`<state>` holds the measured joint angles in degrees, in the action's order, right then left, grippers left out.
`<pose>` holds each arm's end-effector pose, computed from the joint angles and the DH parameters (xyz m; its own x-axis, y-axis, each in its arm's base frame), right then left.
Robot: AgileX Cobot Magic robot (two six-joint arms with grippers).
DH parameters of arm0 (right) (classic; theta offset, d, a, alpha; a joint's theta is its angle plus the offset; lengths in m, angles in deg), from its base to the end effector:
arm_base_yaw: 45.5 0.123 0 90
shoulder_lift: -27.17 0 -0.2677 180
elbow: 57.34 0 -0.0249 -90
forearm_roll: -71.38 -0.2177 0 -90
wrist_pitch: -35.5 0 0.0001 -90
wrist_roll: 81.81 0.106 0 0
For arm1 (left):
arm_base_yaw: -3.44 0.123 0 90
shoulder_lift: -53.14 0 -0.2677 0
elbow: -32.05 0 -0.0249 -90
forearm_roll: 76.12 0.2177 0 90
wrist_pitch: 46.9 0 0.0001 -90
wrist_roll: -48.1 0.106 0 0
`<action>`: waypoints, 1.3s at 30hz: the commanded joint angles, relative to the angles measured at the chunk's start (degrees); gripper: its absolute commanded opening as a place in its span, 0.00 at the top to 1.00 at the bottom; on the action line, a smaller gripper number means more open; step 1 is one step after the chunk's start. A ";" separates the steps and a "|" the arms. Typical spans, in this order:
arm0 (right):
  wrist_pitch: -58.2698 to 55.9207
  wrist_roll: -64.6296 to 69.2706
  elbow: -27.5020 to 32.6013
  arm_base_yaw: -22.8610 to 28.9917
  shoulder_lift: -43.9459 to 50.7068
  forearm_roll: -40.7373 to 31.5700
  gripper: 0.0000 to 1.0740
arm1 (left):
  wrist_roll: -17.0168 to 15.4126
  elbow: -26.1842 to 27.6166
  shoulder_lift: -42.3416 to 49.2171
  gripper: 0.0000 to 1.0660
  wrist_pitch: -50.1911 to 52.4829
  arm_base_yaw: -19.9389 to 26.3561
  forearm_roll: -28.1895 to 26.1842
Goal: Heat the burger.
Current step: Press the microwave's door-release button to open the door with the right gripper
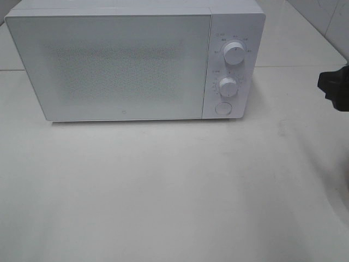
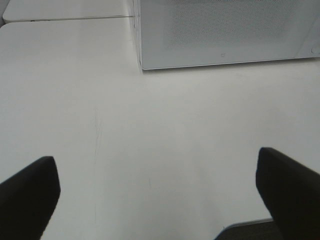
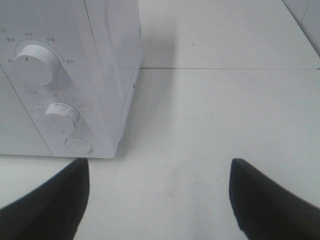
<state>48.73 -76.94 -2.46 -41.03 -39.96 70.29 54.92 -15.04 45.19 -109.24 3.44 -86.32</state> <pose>0.1935 0.0147 0.2412 -0.3269 0.0781 -0.9418 -0.0403 0.9945 0.0964 -0.0077 -0.0166 0.2576 -0.4488 0.0352 -0.8930 0.1559 0.9870 -0.0394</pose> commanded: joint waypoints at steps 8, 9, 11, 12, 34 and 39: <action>19.14 -0.23 8.42 2.64 -6.53 -6.36 0.30 | 0.11 0.00 0.92 0.06 0.86 -0.11 -0.17; 21.66 -1.66 9.45 5.73 -7.96 -8.14 0.30 | 0.11 0.00 0.92 0.06 0.86 -0.11 -0.17; 23.95 -3.61 10.14 8.77 -9.74 -11.17 0.30 | 0.11 0.00 0.92 0.06 0.86 -0.11 -0.17; 24.92 -4.87 10.37 10.43 -10.77 -13.24 0.30 | 0.11 0.00 0.92 0.06 0.86 -0.11 -0.17; 47.27 -25.38 8.19 39.30 -26.47 -49.90 0.30 | 0.11 0.00 0.92 0.06 0.86 -0.11 -0.17; 46.81 -27.67 4.81 42.06 -28.99 -53.00 0.30 | 0.11 0.00 0.92 0.06 0.86 -0.11 -0.17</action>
<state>95.03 -103.24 3.50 0.28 -68.56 18.49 54.92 -15.04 45.19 -109.24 3.44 -86.26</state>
